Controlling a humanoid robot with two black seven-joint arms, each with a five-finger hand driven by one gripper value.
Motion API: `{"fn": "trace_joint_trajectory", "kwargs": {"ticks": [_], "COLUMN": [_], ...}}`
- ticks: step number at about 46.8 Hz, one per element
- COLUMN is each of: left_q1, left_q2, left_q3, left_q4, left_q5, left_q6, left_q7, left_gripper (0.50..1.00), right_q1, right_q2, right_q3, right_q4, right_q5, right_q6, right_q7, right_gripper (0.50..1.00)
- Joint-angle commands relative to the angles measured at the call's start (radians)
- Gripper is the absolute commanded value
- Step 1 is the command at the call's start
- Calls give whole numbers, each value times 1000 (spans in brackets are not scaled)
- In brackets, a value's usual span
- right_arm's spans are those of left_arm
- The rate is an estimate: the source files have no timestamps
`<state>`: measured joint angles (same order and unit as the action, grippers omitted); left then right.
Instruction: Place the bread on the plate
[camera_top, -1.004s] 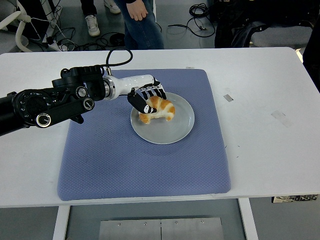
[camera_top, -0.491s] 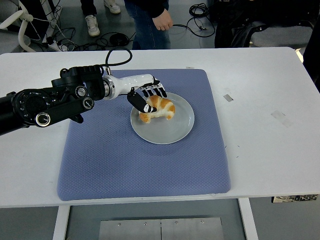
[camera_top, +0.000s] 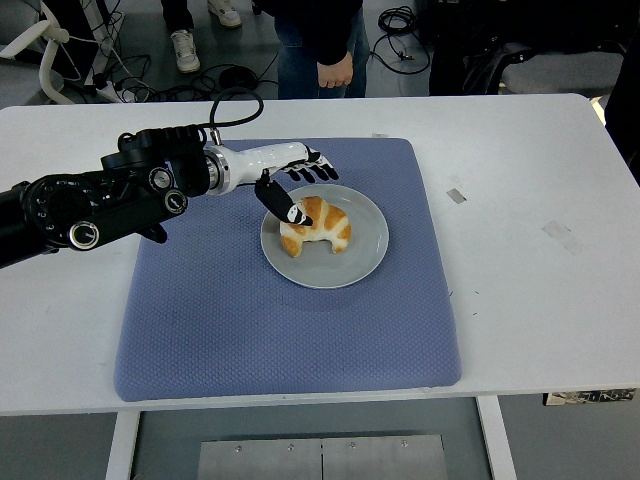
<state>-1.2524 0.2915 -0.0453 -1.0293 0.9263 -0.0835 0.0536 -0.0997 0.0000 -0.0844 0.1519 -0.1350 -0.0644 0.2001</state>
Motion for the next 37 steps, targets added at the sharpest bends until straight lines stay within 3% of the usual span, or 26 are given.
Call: {"fn": "trace_joint_trajectory", "kwargs": {"ticks": [1,16,23,37], "left_q1": [-5,-4,2,45], "left_q2": [11,190,248,275], "left_q3": [-25,-116,-149,-251], "left_q4": [0,0,0,3], "left_q5": [-43,-207,-285,-414], "left_q6": [1,-10,-27,-38], "left_q7": [0,-3,-43,-64], "left_gripper": [846,845,846,846], "right_q1": [0,0,0,0], "right_q2": [0,0,0,0], "right_q3": [0,0,0,0], "right_q4": [0,0,0,0], "right_q5": [0,0,0,0], "right_q6": [0,0,0,0], "right_q7": [1,-1,-1,1], "right_gripper": [1000,1000,1000,1000]}}
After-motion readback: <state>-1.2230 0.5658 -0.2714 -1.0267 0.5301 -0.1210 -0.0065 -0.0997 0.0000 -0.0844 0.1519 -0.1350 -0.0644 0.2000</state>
